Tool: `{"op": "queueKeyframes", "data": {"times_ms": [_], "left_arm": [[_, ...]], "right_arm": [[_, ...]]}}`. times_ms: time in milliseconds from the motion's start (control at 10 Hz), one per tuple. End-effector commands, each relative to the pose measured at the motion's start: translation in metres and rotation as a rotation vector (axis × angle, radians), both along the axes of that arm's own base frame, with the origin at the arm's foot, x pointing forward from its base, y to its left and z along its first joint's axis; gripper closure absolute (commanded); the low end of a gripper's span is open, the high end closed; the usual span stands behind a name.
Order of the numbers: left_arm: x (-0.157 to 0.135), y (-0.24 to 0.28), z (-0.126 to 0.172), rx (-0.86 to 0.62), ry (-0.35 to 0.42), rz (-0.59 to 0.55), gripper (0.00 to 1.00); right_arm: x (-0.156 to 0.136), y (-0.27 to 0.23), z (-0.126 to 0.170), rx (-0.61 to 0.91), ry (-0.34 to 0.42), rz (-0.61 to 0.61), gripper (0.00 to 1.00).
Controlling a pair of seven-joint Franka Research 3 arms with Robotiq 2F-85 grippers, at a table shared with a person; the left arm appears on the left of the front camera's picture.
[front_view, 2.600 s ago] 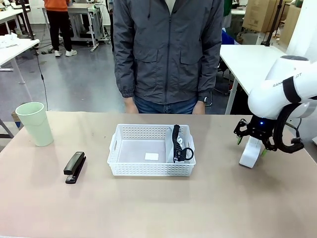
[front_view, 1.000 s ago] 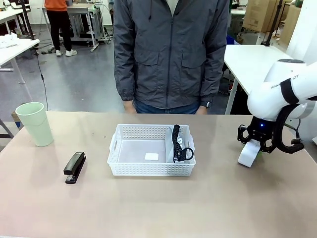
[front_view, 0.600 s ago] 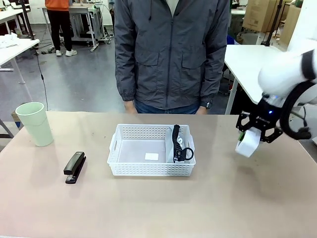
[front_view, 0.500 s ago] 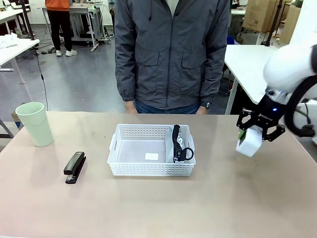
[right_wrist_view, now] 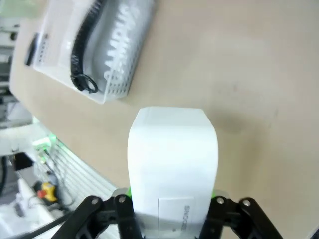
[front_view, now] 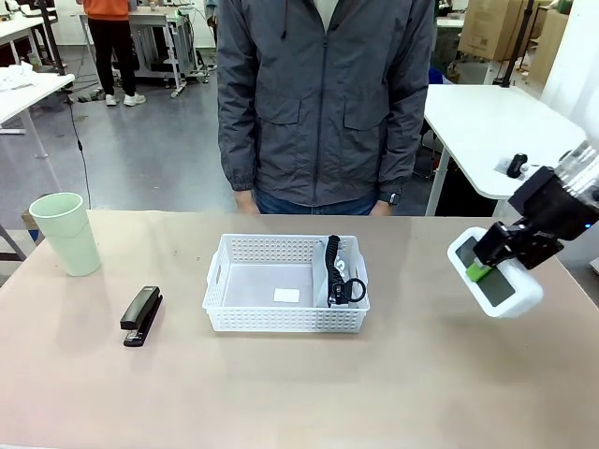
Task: Efficiently arrange items inside the basket to fit them all.
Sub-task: Pick up the Digital clock and place it inside the Organizing basket.
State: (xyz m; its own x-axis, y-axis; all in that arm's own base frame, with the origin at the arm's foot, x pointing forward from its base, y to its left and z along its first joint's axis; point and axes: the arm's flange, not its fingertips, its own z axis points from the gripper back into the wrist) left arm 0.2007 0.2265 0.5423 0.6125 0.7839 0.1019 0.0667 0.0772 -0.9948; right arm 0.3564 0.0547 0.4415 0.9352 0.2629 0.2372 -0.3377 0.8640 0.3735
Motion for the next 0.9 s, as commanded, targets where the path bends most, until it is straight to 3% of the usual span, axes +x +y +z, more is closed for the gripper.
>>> {"op": "queueKeyframes", "data": {"times_ms": [0,100,700,800], "left_arm": [[-0.001,0.000,0.000,0.007,-0.013,-0.009,0.00],[-0.001,0.000,0.000,0.007,-0.013,-0.009,0.00],[-0.001,0.000,0.000,0.007,-0.013,-0.009,0.00],[-0.001,0.000,0.000,0.007,-0.013,-0.009,0.00]], "right_arm": [[-0.012,0.000,-0.026,0.063,-0.129,0.062,1.00],[0.000,0.000,0.000,0.000,0.000,0.000,0.67],[0.000,0.000,0.000,0.000,0.000,0.000,0.67],[0.002,-0.001,-0.004,0.012,-0.006,0.016,0.49]]}}
